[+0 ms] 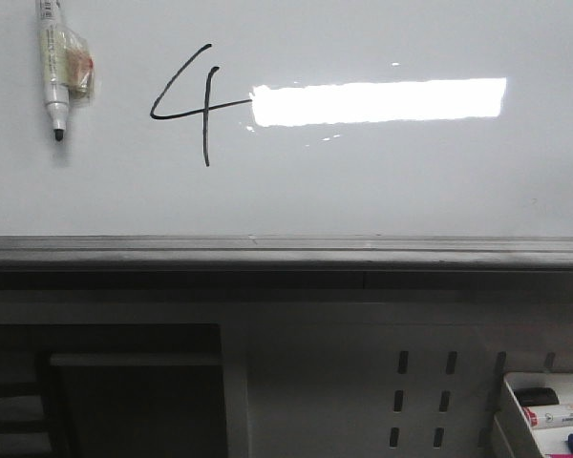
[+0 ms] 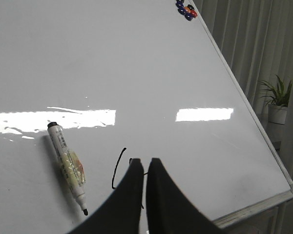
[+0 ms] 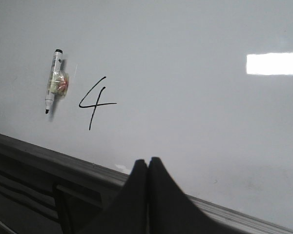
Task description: Write number 4 on whiteboard
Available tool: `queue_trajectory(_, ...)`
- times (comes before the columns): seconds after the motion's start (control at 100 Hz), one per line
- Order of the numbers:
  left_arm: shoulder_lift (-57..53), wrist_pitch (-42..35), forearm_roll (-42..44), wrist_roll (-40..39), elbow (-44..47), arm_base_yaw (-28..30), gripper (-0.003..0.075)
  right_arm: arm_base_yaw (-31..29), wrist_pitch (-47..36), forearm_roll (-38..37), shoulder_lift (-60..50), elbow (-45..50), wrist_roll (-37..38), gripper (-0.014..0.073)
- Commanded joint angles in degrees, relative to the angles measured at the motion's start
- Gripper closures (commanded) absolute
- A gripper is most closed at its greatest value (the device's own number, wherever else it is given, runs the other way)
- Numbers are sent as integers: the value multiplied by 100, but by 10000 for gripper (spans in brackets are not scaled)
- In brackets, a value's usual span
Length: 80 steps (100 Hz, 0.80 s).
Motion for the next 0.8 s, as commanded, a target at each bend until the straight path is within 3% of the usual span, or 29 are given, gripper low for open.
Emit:
queue_trajectory(0.0,-148,-93,-61,10,-147,-19,741,-33,-303,154,-79,-138,24,666)
queue_trajectory(0.4,-148,-93,-61,10,-147,-19,741,-33,-303,154,-79,-138,24,666)
queue_trajectory(0.47,-148,-45,443,-40,-147,0,741,-33,-303,154,-79,-138,24,666)
queue_trajectory(0.54,-148,56,1648,-771,-139,124,741,-33,-303,154,-79,-138,24,666)
queue_trajectory(0.79,-74,-60,5461,-4895,351,1319,741,-33,-303,154,-79,-138,24,666)
